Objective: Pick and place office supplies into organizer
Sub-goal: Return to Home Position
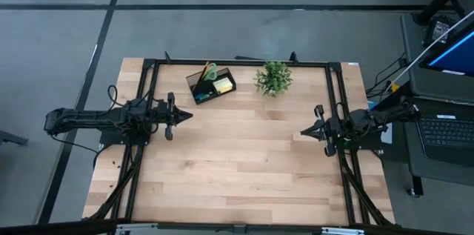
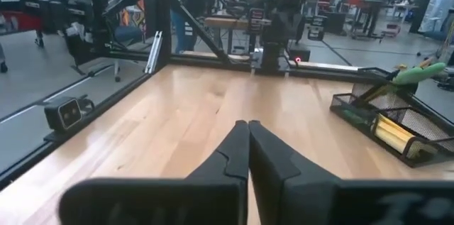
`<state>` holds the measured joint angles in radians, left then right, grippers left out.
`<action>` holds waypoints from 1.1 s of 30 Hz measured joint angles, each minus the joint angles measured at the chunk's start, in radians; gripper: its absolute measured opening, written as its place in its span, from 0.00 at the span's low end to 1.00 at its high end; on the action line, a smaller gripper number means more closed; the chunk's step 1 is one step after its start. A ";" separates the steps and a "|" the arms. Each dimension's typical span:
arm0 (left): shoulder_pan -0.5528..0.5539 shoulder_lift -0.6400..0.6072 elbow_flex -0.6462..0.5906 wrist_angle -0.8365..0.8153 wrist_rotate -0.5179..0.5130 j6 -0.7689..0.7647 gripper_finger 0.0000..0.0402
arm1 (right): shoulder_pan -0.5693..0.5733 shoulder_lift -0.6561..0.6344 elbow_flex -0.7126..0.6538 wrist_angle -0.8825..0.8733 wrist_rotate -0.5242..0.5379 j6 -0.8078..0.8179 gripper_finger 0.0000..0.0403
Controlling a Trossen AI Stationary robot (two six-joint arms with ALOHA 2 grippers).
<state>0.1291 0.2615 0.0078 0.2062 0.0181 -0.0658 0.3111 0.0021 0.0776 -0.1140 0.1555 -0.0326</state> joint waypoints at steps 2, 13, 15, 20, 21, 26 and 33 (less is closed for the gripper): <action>0.000 0.000 0.000 0.000 0.000 0.000 0.01 | 0.000 0.000 0.000 0.003 0.000 -0.020 0.03; 0.000 0.000 0.000 0.000 0.000 0.000 0.01 | -0.034 -0.001 -0.071 0.227 -0.059 -0.078 0.03; 0.000 0.000 0.000 0.000 0.000 0.000 0.01 | -0.049 -0.001 -0.071 0.226 -0.076 -0.073 0.03; 0.000 0.000 0.000 0.000 0.000 0.000 0.02 | -0.125 -0.001 -0.071 0.221 -0.080 -0.053 0.03; 0.000 0.000 0.000 0.000 0.000 0.000 0.02 | -0.140 -0.001 -0.071 0.219 -0.080 -0.053 0.03; 0.000 0.000 0.000 0.000 0.000 0.000 0.01 | -0.189 0.000 -0.071 0.204 -0.080 -0.021 0.03; 0.000 0.000 0.000 0.000 0.000 0.000 0.02 | -0.192 0.002 -0.071 0.185 -0.081 0.054 0.03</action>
<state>0.1291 0.2615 0.0078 0.2062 0.0177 -0.0658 0.1196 0.0036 0.0067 0.0715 0.0746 0.0210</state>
